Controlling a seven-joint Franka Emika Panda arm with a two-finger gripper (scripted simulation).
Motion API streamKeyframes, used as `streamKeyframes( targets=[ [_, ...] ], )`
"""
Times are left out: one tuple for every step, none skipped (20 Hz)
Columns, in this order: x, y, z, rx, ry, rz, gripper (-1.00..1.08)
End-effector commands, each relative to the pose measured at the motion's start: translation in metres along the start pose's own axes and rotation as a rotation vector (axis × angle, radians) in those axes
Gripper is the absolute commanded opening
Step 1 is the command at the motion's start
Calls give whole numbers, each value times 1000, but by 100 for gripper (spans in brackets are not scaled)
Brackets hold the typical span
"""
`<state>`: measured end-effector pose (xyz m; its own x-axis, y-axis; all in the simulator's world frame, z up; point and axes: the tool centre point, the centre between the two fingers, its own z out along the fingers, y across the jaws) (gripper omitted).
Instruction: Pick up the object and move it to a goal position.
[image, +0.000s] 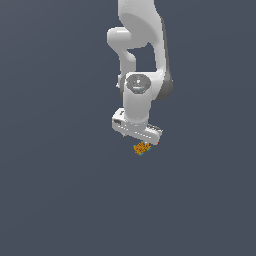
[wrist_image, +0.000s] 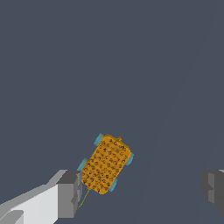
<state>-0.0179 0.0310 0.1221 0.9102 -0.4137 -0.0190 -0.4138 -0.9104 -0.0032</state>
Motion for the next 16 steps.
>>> streamKeyframes(
  targets=[
    [-5, -6, 6, 0, 1, 57, 100],
    [-8, -8, 8, 1, 2, 79, 100],
    [-10, -10, 11, 1, 2, 101, 100],
    [-12, -12, 13, 1, 3, 123, 100],
    [-14, -14, 15, 1, 3, 145, 100],
    [-16, -16, 18, 1, 4, 167, 100],
    [-19, -18, 20, 1, 5, 189, 100],
    [-21, -20, 22, 1, 5, 211, 100],
    [-23, -22, 25, 1, 6, 234, 100],
    [-25, -24, 27, 1, 7, 256, 100],
    [-28, -25, 29, 1, 7, 278, 100],
    [-30, -27, 32, 1, 8, 300, 100],
    [-32, -29, 34, 1, 9, 322, 100],
    [-34, -31, 36, 1, 10, 344, 100],
    [-37, -33, 38, 1, 10, 366, 100],
    [-39, -34, 40, 2, 11, 387, 100]
  ],
)
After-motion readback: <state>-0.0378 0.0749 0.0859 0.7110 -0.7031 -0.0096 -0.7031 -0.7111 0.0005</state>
